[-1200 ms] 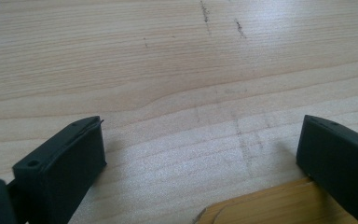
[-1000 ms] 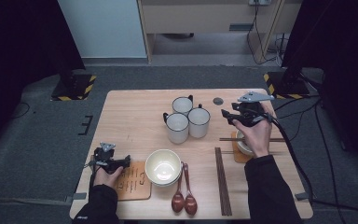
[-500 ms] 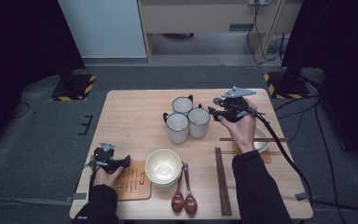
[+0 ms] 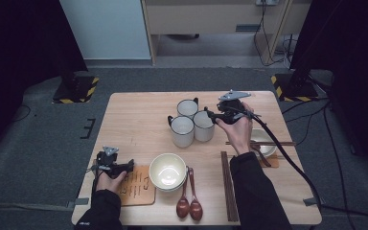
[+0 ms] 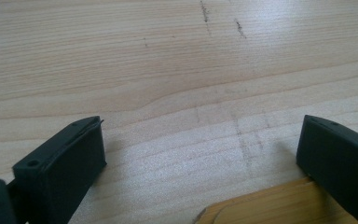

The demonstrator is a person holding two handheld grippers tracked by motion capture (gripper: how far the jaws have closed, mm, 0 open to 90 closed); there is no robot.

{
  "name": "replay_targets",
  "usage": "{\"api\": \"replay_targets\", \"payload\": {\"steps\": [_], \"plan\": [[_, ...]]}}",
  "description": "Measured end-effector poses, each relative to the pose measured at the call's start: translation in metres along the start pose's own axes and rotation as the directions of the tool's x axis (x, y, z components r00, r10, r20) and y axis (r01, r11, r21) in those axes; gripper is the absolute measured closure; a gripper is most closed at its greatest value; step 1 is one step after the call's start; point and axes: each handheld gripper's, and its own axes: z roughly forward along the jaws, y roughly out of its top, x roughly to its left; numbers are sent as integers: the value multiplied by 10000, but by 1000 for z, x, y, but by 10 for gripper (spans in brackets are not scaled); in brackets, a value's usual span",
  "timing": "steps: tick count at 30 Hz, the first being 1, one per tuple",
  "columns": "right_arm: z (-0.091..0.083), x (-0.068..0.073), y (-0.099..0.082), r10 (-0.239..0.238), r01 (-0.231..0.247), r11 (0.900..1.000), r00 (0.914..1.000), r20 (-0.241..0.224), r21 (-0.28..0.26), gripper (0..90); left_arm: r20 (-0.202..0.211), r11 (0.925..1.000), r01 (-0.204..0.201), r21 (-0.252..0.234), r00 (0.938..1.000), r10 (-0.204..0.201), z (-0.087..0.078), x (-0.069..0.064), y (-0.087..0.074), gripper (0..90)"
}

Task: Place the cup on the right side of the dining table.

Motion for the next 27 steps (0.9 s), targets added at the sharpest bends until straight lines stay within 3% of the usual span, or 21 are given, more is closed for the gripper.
{"api": "replay_targets", "payload": {"steps": [27], "plan": [[42,-9,-23,724,-738,9954,9971,242,619,498,-1,10000,-2,0,10000,2,0,0,0,0]]}}
